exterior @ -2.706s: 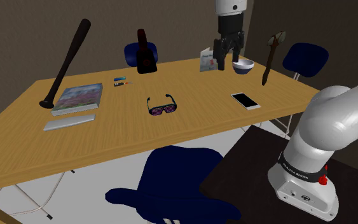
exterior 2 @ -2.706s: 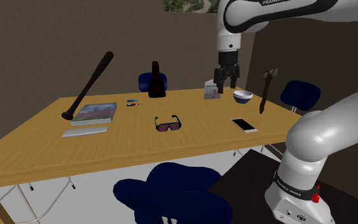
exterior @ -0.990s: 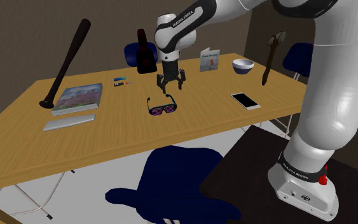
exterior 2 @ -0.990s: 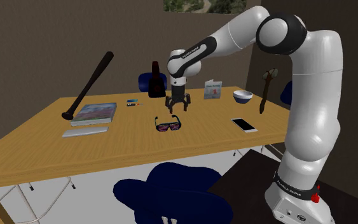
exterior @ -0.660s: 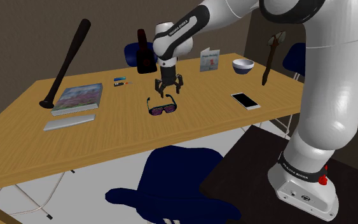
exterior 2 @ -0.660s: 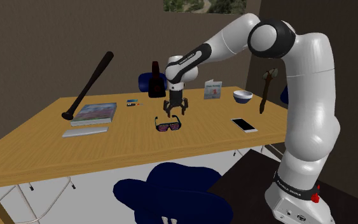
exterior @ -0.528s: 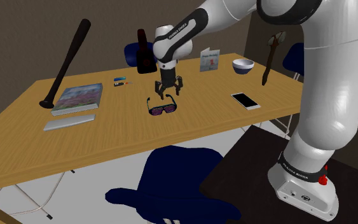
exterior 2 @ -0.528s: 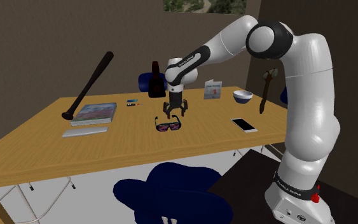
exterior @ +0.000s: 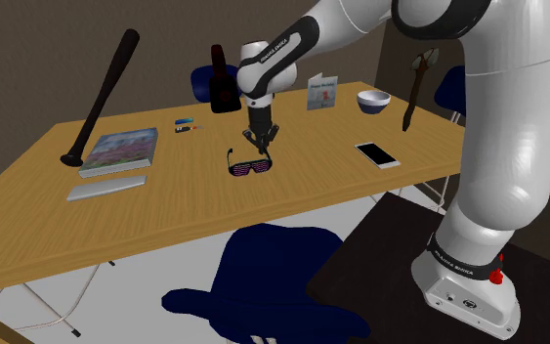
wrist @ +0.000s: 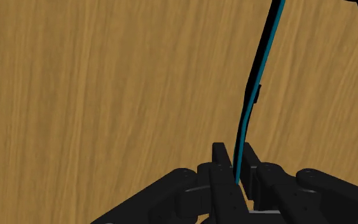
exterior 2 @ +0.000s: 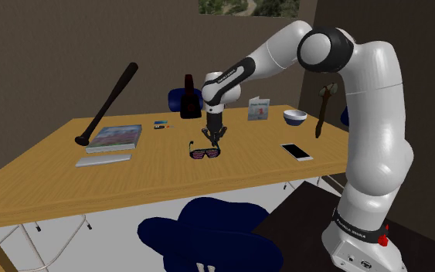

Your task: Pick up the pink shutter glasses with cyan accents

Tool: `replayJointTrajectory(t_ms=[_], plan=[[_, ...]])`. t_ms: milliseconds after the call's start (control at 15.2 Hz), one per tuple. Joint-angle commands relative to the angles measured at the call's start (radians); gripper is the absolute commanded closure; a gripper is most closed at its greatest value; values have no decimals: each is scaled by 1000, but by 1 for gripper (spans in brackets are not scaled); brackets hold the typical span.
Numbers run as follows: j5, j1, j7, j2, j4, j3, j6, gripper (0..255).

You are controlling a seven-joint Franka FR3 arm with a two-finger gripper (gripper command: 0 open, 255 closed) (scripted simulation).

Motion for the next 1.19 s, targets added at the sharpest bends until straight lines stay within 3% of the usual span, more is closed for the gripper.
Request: replayJointTrajectory(t_ms=[0,264,1122], plan=[[3,4,-1,5,2,6,-1,255],[3,7,3,4,-12,7,10,255],[7,4,6,-70,65,9,-140,255]])
